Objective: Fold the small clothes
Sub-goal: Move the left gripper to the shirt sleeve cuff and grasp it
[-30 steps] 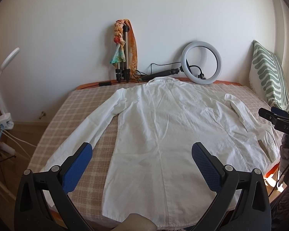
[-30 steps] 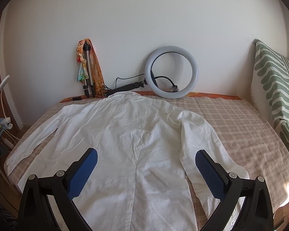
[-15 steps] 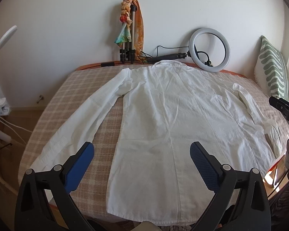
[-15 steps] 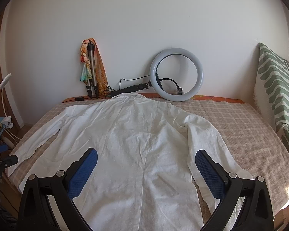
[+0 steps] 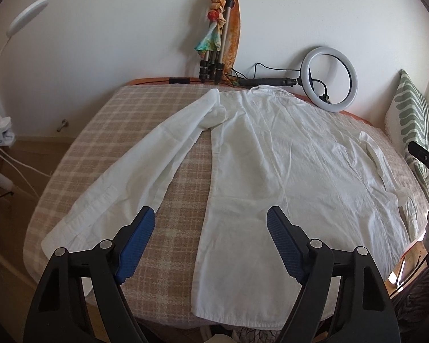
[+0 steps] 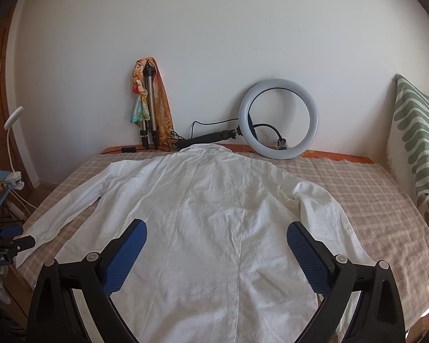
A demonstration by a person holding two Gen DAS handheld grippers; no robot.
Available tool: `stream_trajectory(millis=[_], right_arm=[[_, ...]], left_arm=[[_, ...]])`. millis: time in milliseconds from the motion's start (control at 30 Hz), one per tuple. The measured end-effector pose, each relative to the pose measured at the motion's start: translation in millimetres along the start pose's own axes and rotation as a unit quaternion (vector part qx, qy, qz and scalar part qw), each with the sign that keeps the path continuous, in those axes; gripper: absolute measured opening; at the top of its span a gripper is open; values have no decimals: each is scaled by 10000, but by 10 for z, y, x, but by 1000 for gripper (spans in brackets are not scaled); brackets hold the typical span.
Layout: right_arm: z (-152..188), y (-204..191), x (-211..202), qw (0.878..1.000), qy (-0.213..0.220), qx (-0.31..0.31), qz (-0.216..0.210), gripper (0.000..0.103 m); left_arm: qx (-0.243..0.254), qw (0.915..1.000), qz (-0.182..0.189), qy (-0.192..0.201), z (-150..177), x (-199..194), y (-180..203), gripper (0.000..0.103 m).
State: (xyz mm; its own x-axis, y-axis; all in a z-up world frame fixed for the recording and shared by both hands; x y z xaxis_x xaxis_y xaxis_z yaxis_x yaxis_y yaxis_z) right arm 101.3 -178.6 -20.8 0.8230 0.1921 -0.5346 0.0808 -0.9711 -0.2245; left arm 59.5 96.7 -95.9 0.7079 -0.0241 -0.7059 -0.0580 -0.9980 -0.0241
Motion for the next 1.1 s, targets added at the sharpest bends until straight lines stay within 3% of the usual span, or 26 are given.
stream_trajectory(millis=[333,433,467,533,633,800,967,1033,1100], right_arm=[[35,-307,79,9995,-25,-217,-211,99],[56,-371,110,9992,-72,-255,-298,99],[62,-386,120,9991,-93,-261,-328,99],[82,-423,138,9986,-161,-276,-432,98],[112,-444,173,9982,-219,-284,-490,94],[155,-396,292,9977,-354,-47,-571,87],[169,-359,383,9943,-596,298,-830,86],[173,-369,403,9929,-670,373,-906,86],[183,-394,394,9920,-711,403,-964,86]], left_arm=[[-41,9981,-608,-106,73,-58,-463,81],[-172,9981,-578,-111,134,-55,-607,80],[-182,9982,-563,-120,157,-50,-639,78],[-136,9976,-643,-201,222,-36,-690,55],[-267,9974,-592,-312,340,24,-820,36],[-513,9931,-846,-626,508,89,-1199,36],[-1267,9870,-562,-817,592,105,-1739,38],[-1288,9864,-468,-905,619,173,-1826,52],[-1338,9853,-291,-1022,654,279,-1843,53]])
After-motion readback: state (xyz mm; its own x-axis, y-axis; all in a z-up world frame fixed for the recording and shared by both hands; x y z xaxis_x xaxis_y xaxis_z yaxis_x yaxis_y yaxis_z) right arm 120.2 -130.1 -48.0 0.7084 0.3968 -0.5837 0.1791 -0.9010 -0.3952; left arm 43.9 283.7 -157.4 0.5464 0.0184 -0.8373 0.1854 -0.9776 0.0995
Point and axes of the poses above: each gripper's, at about its wrist camera, not at the fingertips, and x roughly the way its jaws point, y to its right, z to its underside, the point moved 7 cm from there along x, roughly the way its jaws point, and after that the axes turned 14 degrees about x, right-handed, at the moved point
